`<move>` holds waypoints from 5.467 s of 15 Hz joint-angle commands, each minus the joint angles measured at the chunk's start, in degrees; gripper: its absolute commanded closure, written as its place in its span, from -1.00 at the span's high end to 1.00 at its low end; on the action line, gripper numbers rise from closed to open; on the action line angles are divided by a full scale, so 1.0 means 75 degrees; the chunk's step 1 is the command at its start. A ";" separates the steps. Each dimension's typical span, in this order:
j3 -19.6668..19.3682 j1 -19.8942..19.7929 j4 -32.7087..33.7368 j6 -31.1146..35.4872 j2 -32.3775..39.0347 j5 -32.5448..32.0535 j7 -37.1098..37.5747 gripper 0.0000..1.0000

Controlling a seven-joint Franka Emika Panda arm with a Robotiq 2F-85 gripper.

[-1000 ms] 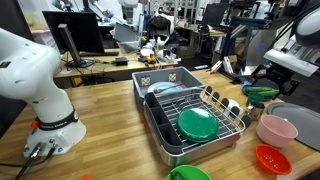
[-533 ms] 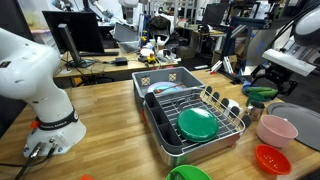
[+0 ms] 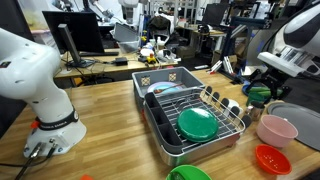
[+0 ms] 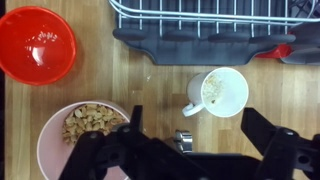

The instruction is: Pour the contents of the mug into the metal jug

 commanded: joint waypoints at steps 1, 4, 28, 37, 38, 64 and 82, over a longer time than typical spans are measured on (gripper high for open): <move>-0.0070 -0.0020 0.0210 0.0346 0.0597 0.1119 0.0128 1.00; -0.0107 0.0052 -0.0019 0.0509 0.0786 0.1887 0.0469 1.00; -0.0273 0.0004 0.1236 0.0044 0.2368 0.4768 0.0117 1.00; -0.0319 0.0051 0.1731 0.0083 0.2997 0.4853 0.0218 1.00; -0.0321 0.0047 0.1787 0.0087 0.3043 0.4858 0.0218 1.00; -0.0372 -0.0063 0.2058 -0.0047 0.2885 0.5762 -0.0690 -0.95; -0.1411 -0.0179 0.0174 -0.0093 0.0078 0.3253 0.0859 -0.95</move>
